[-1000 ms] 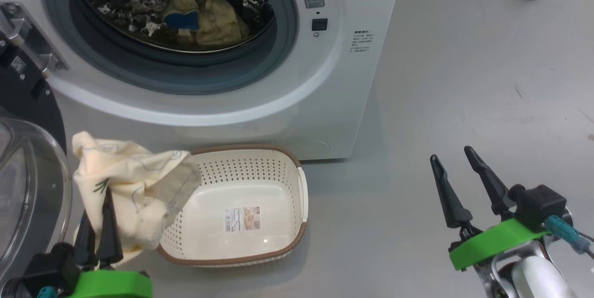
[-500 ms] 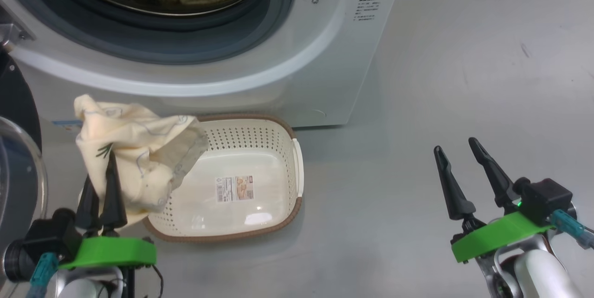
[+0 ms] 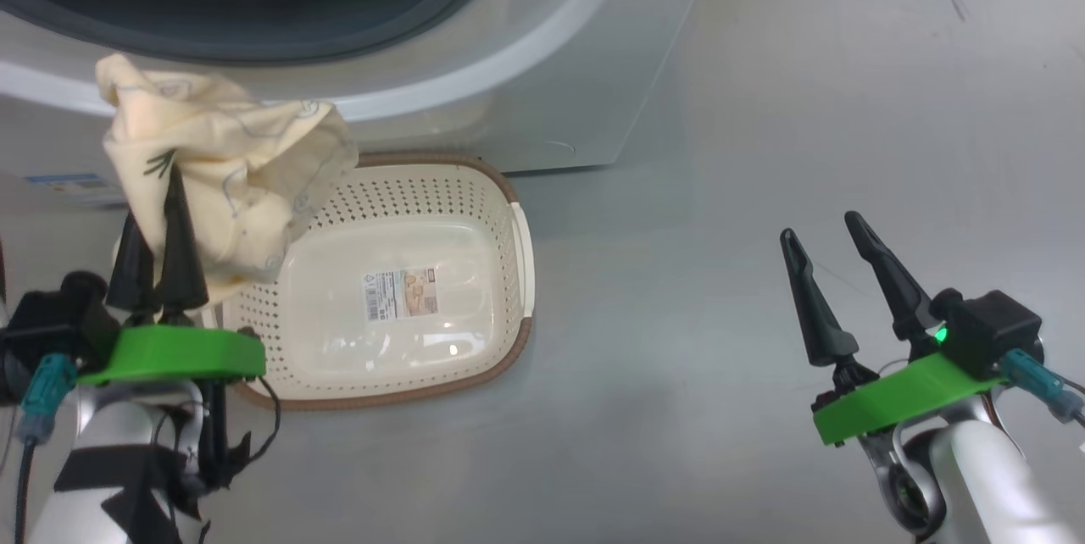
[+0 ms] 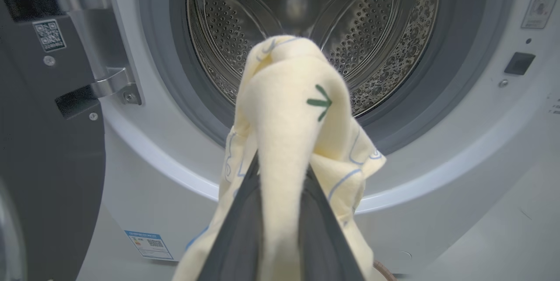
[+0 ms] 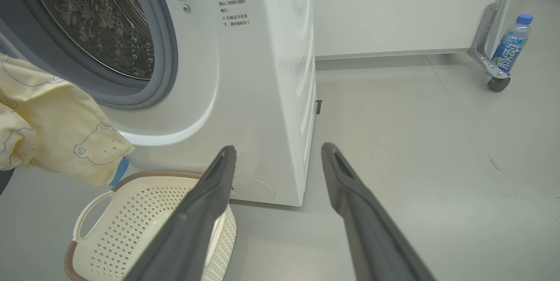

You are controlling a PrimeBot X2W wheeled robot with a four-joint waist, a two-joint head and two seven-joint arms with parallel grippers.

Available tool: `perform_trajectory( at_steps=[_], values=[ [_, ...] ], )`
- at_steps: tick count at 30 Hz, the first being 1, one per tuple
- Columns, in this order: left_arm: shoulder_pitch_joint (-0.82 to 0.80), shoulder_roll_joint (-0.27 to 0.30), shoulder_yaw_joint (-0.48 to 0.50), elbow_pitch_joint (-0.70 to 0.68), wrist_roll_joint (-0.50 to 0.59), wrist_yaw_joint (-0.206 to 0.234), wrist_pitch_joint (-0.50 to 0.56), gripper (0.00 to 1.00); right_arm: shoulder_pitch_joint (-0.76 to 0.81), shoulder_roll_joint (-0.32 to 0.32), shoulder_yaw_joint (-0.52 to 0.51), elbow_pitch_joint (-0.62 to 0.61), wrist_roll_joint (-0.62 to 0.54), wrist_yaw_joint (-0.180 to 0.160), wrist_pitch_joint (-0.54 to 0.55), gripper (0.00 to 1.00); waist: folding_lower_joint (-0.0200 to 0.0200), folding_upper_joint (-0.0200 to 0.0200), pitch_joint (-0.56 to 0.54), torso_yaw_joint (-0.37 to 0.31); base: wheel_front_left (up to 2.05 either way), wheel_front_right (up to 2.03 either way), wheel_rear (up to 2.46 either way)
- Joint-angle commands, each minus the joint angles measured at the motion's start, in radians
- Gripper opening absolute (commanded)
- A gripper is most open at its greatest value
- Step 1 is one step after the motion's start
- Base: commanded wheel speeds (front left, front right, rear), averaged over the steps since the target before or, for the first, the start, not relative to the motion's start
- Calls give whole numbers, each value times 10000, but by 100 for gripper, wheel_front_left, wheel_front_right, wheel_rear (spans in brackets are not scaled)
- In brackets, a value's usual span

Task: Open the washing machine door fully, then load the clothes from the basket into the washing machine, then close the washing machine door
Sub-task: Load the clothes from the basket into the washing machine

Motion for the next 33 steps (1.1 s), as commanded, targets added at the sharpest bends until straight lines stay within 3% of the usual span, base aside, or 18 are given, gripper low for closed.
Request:
perform_trajectory(
  at_steps=[1, 17, 33],
  values=[
    [-522, 333, 351, -247, -21, -45, -37, 0, -282, -17, 184, -323, 49, -4, -95, 100, -2, 0, 194, -97, 0, 0, 0],
    [-3923, 1219, 94, 1578, 190, -691, 706, 0, -645, 118, 477, -148, 167, -4, -95, 100, -2, 0, 752, -858, 0, 0, 0],
    [-7153, 1705, -484, 3291, 590, -1178, 1694, 0, -822, 348, 603, -245, 314, -4, -95, 100, -2, 0, 1867, -1632, 0, 0, 0]
  ],
)
